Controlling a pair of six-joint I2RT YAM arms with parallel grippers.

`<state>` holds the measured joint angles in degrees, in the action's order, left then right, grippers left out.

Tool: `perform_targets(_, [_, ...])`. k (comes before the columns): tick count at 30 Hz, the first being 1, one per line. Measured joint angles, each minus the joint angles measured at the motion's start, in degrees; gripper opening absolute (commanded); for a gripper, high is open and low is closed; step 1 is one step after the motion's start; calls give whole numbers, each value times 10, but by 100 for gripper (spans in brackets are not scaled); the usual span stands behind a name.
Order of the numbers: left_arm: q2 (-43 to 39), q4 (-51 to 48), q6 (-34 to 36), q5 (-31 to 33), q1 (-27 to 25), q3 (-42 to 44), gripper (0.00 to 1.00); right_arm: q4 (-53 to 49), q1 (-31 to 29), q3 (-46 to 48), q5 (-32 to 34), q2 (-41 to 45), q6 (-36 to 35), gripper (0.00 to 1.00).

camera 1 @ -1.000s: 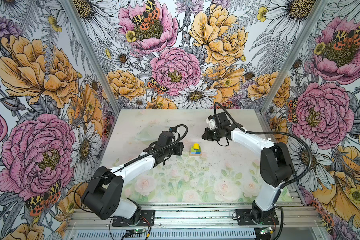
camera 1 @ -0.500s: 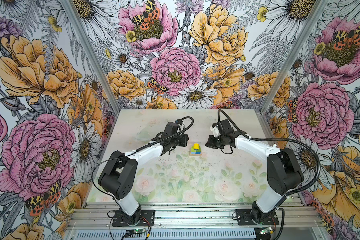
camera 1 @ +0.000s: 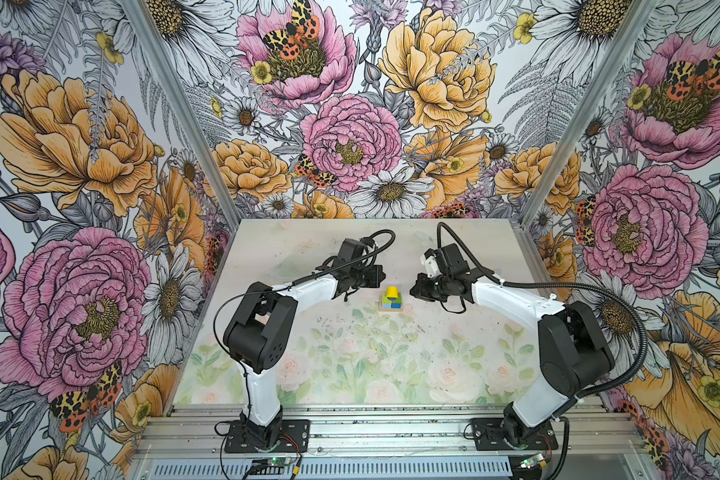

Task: Build the wood block tower

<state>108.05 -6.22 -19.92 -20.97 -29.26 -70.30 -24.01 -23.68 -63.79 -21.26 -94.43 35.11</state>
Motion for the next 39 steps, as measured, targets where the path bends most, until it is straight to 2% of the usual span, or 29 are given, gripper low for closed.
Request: perform_targets(39, [5,0,0,-17,-14,0,0,7,0,3,0,2,0,0])
